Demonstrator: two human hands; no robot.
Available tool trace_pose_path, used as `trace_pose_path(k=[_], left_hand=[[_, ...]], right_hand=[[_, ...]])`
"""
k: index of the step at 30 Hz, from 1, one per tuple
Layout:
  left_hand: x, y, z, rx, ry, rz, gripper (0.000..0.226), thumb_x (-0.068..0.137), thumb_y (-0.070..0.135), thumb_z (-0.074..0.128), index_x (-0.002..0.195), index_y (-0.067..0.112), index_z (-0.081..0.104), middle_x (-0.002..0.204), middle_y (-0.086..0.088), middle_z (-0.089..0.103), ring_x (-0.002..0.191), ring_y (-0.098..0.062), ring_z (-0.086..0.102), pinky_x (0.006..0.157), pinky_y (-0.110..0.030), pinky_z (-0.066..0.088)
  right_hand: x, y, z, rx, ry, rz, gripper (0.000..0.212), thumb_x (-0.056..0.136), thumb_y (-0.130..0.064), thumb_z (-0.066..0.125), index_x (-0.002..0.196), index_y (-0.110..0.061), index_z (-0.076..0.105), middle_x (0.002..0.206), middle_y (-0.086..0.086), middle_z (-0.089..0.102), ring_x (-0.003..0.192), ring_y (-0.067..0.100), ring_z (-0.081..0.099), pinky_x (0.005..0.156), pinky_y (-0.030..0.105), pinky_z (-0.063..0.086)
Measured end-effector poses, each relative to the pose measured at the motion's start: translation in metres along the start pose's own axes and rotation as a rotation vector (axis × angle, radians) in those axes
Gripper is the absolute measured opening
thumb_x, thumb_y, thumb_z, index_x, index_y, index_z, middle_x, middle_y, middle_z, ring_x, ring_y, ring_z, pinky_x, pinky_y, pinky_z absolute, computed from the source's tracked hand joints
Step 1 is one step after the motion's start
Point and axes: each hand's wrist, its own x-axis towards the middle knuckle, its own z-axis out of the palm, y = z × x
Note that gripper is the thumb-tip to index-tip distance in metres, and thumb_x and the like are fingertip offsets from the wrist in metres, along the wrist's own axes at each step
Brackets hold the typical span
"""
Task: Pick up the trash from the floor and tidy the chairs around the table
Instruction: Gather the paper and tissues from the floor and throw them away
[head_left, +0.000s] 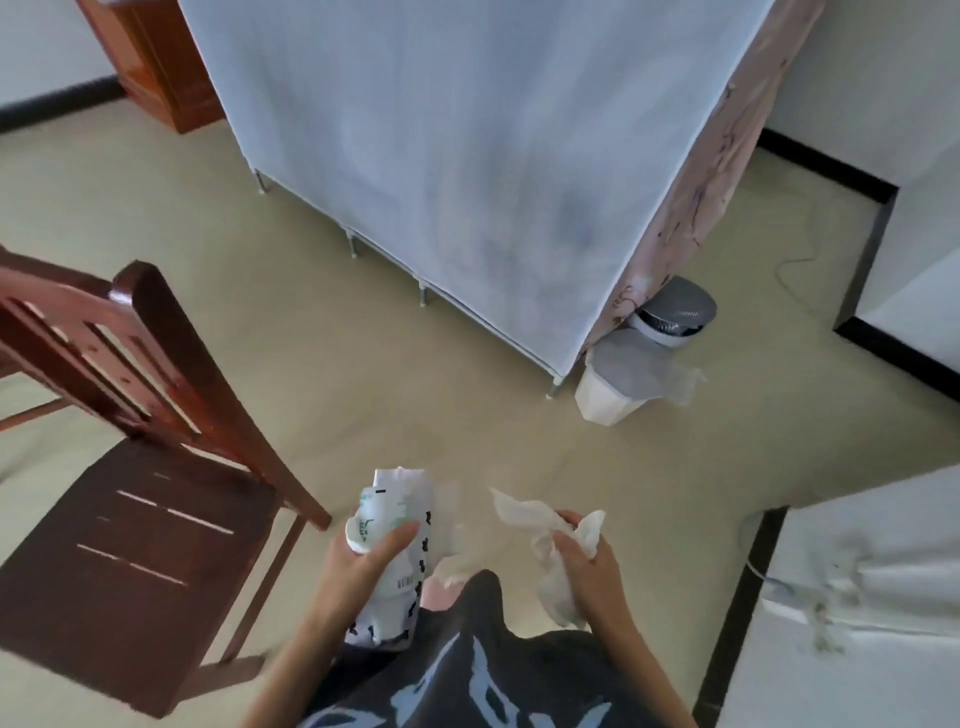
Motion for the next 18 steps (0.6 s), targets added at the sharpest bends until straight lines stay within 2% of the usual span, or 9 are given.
trace_pose_path(k=[4,8,12,15,16,18], left_hand=[[0.087,0.066,0.017,0.053,-0.023,0.024,0.069,0.045,0.058,0.068,0.099,0.015,0.059,0.089,-0.011,0.071,0.08,-0.03,0.069,0.069,-0.043,0.057],[0.168,0.115,0.031,0.063,0.019,0.041,0.065,0.047,0.058,0.067,0.095,0.014,0.062,0.087,-0.01,0.072,0.078,-0.028,0.069,0.071,-0.045,0.056],[0.25,0.147,0.038,0.03,0.121,0.039,0.062,0.049,0.058,0.07,0.095,0.018,0.061,0.088,-0.01,0.072,0.08,-0.028,0.069,0.074,-0.051,0.056],[0.299,0.171,0.038,0.024,0.236,0.034,0.057,0.047,0.058,0.067,0.09,0.021,0.06,0.082,-0.006,0.071,0.074,-0.022,0.067,0.069,-0.043,0.056],[0.311,0.178,0.035,0.015,0.294,0.025,0.057,0.046,0.059,0.066,0.088,0.021,0.059,0.081,-0.005,0.07,0.072,-0.02,0.067,0.068,-0.04,0.055],[0.332,0.189,0.025,-0.025,0.411,-0.012,0.059,0.046,0.061,0.067,0.091,0.023,0.059,0.084,-0.003,0.07,0.076,-0.021,0.067,0.071,-0.043,0.055]], right_hand=[[0.075,-0.033,-0.016,-0.029,0.009,0.031,0.018,0.072,-0.039,0.048,0.088,-0.039,0.057,0.089,-0.01,0.067,0.087,0.014,0.064,0.067,0.021,0.045],[0.16,-0.067,-0.026,-0.042,0.004,0.026,0.032,0.06,-0.051,0.046,0.086,-0.037,0.057,0.085,-0.012,0.066,0.08,0.007,0.062,0.055,0.009,0.042],[0.262,-0.117,-0.02,-0.071,-0.098,-0.017,0.033,0.066,-0.044,0.049,0.09,-0.025,0.06,0.083,-0.007,0.066,0.078,0.011,0.063,0.051,0.006,0.043],[0.346,-0.172,-0.003,-0.114,-0.217,-0.049,0.004,0.084,-0.027,0.055,0.085,-0.029,0.058,0.083,-0.007,0.064,0.078,0.012,0.061,0.053,0.011,0.046],[0.373,-0.193,0.006,-0.144,-0.266,-0.085,0.007,0.087,-0.025,0.054,0.084,-0.031,0.057,0.083,-0.006,0.064,0.079,0.012,0.061,0.054,0.01,0.046],[0.419,-0.238,0.029,-0.222,-0.377,-0.133,0.004,0.084,-0.039,0.052,0.084,-0.037,0.055,0.085,-0.006,0.063,0.081,0.01,0.062,0.055,0.01,0.047]])
